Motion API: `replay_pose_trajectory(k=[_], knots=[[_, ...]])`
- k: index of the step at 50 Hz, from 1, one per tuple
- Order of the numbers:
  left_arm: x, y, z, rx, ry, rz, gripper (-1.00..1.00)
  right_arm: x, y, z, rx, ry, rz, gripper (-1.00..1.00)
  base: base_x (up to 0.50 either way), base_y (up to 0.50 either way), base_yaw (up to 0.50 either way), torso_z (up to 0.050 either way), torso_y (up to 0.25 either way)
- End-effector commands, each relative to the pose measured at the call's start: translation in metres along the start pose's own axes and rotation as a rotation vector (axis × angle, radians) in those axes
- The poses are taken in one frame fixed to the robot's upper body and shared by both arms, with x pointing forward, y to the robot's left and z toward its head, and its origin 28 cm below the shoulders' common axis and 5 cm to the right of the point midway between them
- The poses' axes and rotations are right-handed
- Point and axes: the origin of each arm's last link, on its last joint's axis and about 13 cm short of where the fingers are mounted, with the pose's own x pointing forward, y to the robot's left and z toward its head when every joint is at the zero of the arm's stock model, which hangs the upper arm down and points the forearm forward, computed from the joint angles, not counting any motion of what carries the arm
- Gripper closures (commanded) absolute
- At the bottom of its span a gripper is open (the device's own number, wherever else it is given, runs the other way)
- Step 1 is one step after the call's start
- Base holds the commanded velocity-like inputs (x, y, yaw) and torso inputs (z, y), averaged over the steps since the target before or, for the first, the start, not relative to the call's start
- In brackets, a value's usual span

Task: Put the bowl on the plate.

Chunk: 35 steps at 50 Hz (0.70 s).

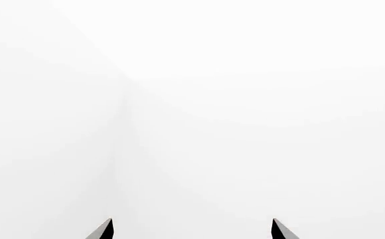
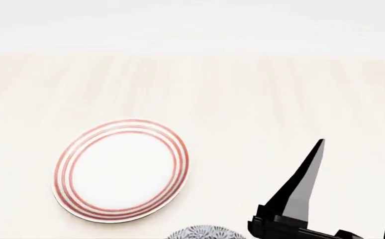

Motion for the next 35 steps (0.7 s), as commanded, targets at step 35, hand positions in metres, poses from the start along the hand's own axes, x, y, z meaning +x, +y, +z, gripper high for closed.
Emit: replay_pose_trajectory(k=[35], knots=[[-0.043,-0.073,-0.051,-0.316,1.027,-0.666,-1.00,-0.005,0.001,-0.002,-0.021,0.038,0.047,-1.00,0.00,0.00,0.00,0.000,0.000]])
